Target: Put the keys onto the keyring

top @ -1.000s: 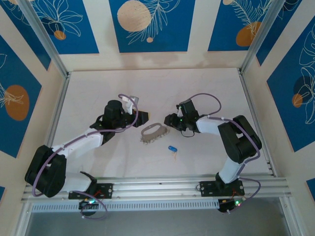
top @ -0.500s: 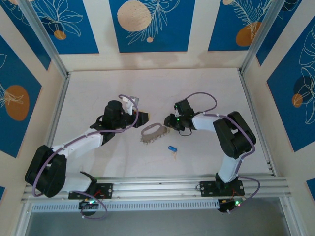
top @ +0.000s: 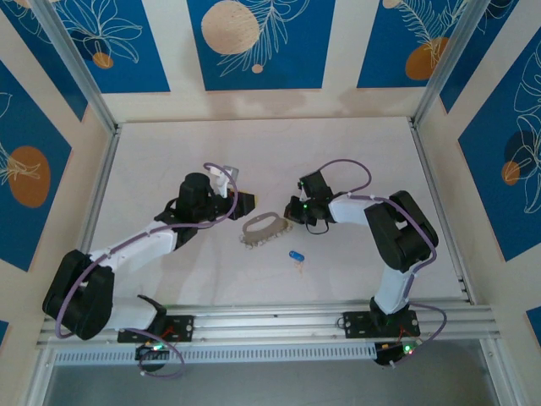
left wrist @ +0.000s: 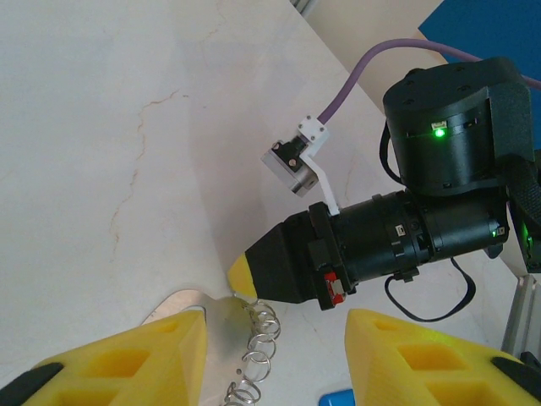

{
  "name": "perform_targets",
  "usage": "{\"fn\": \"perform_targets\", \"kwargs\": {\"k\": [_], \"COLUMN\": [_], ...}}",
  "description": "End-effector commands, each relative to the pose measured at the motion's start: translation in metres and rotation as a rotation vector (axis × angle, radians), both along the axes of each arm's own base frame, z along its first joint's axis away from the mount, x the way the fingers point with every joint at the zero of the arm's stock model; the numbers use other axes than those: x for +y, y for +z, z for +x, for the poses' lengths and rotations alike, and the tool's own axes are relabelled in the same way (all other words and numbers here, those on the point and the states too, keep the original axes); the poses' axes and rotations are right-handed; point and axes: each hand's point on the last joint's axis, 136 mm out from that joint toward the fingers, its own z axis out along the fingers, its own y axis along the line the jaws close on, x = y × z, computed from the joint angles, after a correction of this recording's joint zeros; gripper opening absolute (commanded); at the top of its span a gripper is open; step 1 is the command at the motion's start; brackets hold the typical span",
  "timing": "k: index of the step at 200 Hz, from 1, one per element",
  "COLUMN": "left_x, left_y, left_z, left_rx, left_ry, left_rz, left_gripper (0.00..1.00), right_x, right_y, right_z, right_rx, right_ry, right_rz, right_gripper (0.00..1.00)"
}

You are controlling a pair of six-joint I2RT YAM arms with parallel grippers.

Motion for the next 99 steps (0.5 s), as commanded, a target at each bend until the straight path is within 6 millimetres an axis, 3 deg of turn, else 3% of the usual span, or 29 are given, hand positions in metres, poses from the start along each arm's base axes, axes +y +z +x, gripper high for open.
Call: {"fn": "perform_targets", "kwargs": {"k": [1, 47, 78, 99], "left_x": [0.001, 0.004, 0.006, 0.010], "left_y": [0.013, 0.030, 0.048, 0.062], "left_z": [-0.003, -0.005, -0.005, -0.006], "left_rx": [-0.049, -0.079, -0.112, -0.145], "left_ry": [-0.011, 0.000, 0.008, 0.021], "left_rz": [-0.013, -0.031, -0.042, -0.046], "left_gripper": [0.47, 0.47, 0.48, 0.47], "right_x": [0.013, 0.038, 0.047, 0.047], "right_y": [0.041, 0.144, 0.209, 0.242], "right_z": [0.014, 0.024, 0.014, 0.005], "right_rx": [-0.103, -0.388, -0.576, -0.679], "right_ry": [0.040, 0.197, 0.308, 0.367], "right_rz": [0.117, 0.287, 0.376, 0.424], "right_gripper": [0.00, 0.00, 0.00, 0.00]}}
